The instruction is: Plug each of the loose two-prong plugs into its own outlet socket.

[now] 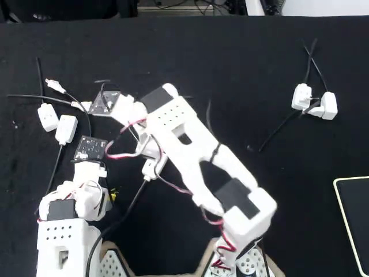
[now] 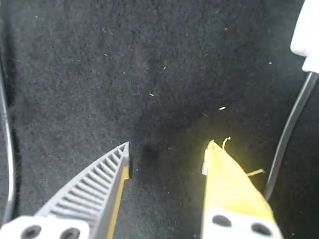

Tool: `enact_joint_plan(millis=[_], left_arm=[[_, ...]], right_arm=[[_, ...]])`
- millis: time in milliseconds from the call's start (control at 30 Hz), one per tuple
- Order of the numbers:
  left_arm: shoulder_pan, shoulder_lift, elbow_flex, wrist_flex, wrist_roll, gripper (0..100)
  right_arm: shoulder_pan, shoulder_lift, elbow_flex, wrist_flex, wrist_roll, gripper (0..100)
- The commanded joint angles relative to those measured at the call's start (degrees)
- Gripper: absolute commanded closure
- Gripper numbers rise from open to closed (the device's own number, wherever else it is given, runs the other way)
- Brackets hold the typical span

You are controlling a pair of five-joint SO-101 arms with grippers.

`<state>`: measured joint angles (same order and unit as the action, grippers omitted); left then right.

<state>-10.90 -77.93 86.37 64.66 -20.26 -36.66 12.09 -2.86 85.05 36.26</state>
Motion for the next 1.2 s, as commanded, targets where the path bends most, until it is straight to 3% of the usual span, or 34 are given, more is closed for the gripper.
enact_joint_plan(millis=[0,233,533,833,1167], left_arm=[[-0.04,-0.44,-0.66,-1.05,-0.26,75],[0.66,-0.44,-1.36,-1.14,-0.26,75],[19.65,0.18,-1.63,-8.26,8.00,75],[20.62,0.18,-1.63,-16.35,13.01,75],[20.62,2.46,-1.89,-16.97,13.80,75]], right_arm=[[1.32,-5.49,3.03,-3.16,2.64,98.8],[6.86,-4.09,2.95,-3.16,9.67,98.8],[7.47,-10.15,3.30,-0.62,9.76,98.8],[7.56,-13.67,6.46,-0.35,9.76,98.8],[10.02,-21.93,10.68,0.09,9.76,98.8]])
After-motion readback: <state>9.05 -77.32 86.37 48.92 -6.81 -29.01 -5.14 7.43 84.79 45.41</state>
